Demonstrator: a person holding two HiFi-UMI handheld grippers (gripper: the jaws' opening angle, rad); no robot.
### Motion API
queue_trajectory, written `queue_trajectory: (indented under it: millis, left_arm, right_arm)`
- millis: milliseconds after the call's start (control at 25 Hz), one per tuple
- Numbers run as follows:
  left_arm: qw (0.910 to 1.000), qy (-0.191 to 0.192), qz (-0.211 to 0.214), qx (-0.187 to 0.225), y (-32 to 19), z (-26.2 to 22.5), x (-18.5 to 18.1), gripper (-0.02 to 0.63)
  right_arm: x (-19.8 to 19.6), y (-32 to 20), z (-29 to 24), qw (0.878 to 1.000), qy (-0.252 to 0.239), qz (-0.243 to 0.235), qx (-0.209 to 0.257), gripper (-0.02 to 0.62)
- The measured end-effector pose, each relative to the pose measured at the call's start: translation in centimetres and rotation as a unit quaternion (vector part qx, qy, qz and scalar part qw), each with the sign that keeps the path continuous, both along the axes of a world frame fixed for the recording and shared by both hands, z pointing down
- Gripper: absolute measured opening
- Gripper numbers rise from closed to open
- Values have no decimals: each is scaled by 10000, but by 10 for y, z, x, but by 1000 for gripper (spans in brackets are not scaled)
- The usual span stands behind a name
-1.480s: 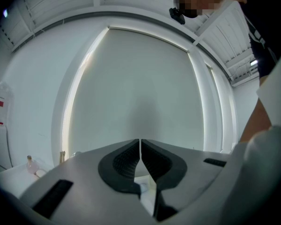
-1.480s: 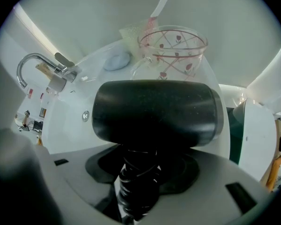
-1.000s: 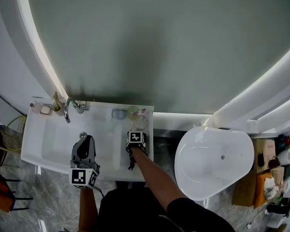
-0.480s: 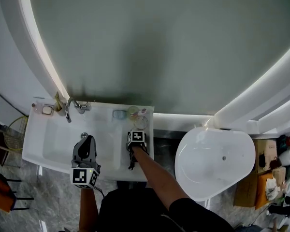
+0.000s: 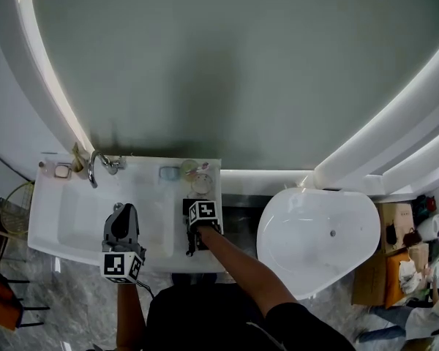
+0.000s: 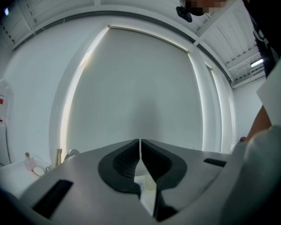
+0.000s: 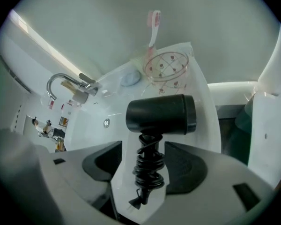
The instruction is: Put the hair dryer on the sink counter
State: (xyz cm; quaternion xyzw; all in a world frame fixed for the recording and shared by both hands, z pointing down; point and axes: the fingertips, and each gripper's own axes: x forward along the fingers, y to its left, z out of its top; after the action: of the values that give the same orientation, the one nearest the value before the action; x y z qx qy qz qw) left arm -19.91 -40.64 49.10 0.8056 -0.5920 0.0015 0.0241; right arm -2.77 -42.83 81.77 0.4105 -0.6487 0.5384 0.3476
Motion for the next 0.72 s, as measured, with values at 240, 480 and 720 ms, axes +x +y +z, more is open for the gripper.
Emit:
queue_trajectory:
  millis: [240,480,720]
  left_arm:
    - [9999,50,92,-19,-5,-1,9,34]
    - [9998,25,216,-42,-5,-1,20,35]
    - [9997,64,255,-7,-3,-5,25,34]
  right_arm:
    - [20,-20,-48,9977,-180,-45,646,281]
    - [42,-61,-108,9857,-281,197,1652,281]
    - [64,-87,-179,9532,-54,425,2994,185]
